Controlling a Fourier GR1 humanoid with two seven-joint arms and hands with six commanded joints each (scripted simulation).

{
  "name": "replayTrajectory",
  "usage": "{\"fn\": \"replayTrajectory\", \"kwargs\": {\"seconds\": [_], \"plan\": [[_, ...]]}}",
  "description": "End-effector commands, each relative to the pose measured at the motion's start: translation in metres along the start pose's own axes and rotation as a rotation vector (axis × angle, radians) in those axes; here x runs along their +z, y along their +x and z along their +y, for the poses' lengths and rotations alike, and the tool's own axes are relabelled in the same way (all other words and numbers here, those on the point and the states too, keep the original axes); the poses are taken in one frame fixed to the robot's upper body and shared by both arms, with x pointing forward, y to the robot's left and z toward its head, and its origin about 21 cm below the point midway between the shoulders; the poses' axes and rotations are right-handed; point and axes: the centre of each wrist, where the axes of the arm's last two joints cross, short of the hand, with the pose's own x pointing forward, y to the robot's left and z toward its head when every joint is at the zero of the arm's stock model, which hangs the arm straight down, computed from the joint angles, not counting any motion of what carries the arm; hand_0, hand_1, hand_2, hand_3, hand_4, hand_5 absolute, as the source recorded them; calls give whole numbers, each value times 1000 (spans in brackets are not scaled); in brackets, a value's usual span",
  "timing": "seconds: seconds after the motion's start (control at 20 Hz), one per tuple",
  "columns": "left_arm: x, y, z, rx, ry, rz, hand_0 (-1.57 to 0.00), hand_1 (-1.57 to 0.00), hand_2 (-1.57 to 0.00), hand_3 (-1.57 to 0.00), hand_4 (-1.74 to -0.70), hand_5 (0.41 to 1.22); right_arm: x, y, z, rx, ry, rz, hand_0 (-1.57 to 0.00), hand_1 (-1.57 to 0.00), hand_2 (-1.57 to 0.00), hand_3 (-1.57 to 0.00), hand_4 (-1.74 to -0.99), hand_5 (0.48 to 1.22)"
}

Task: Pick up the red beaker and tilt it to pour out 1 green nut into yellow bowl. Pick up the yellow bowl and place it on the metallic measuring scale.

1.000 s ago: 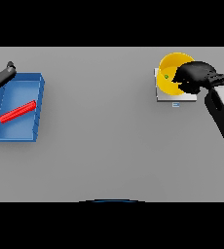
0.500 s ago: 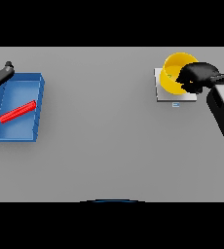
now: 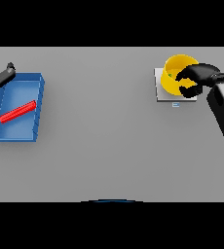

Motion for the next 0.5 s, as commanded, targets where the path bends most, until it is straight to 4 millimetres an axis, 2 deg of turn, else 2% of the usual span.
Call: {"fn": "replayTrajectory", "kwargs": {"seconds": [0.0,0.2,0.3,0.45], "plan": [[0,1,2,7,-3,-7,1,1,1,1,-854,771,0,-1,0,3,6,6,-372,-279,-345,-558,-1501,865],[2,7,-1,17,-9,-7,1,1,1,1,-856,772,-1,1,2,26,17,10,-152,-114,-182,-397,-1452,818],[1,3,2,15,7,2,1,1,1,1,-853,772,-1,-2,7,35,26,8,-97,-72,-116,-325,-1432,807],[4,3,-1,14,3,-6,1,1,1,1,-851,768,0,1,1,49,15,3,-49,-37,-59,-263,-1414,796]]}}
